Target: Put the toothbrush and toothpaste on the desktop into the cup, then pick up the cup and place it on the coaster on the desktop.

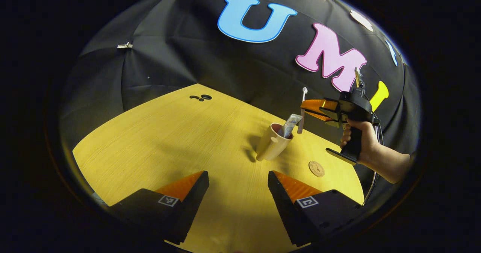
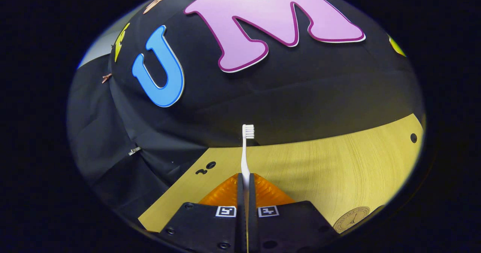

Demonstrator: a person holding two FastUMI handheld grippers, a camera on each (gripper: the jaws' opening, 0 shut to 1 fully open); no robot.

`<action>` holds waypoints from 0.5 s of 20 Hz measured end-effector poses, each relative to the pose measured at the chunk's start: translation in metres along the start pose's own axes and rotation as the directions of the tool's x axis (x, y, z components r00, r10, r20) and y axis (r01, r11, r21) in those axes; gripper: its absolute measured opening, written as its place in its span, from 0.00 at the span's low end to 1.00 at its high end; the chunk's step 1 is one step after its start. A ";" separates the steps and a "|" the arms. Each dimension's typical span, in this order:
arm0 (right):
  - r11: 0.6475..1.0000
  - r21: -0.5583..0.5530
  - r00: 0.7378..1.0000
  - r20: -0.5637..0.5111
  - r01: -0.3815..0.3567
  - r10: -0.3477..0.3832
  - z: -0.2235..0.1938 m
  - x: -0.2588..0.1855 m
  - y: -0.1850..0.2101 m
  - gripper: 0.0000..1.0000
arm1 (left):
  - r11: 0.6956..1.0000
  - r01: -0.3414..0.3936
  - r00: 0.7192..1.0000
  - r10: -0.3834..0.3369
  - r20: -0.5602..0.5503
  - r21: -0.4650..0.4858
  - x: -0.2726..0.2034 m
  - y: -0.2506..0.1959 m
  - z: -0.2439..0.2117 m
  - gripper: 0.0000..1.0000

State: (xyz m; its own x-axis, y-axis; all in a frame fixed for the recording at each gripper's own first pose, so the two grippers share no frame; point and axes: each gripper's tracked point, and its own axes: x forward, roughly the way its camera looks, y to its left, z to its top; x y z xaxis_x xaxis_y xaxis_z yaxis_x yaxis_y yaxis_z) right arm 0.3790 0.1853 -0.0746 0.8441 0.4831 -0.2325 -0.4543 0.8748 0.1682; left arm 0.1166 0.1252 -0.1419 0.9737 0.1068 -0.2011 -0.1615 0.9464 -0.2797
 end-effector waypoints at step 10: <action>0.994 -0.097 0.998 0.041 -0.051 0.055 -0.031 0.017 0.010 0.06 | 1.000 0.014 1.000 -0.014 -0.024 0.002 0.014 0.010 -0.017 0.98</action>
State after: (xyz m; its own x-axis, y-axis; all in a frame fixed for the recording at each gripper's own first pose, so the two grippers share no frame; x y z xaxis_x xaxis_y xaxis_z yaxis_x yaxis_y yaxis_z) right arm 0.3805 0.2035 -0.1062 0.8286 0.5290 -0.1832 -0.5224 0.8483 0.0865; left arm 0.1260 0.1314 -0.1637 0.9717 0.0863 -0.2199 -0.1477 0.9483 -0.2807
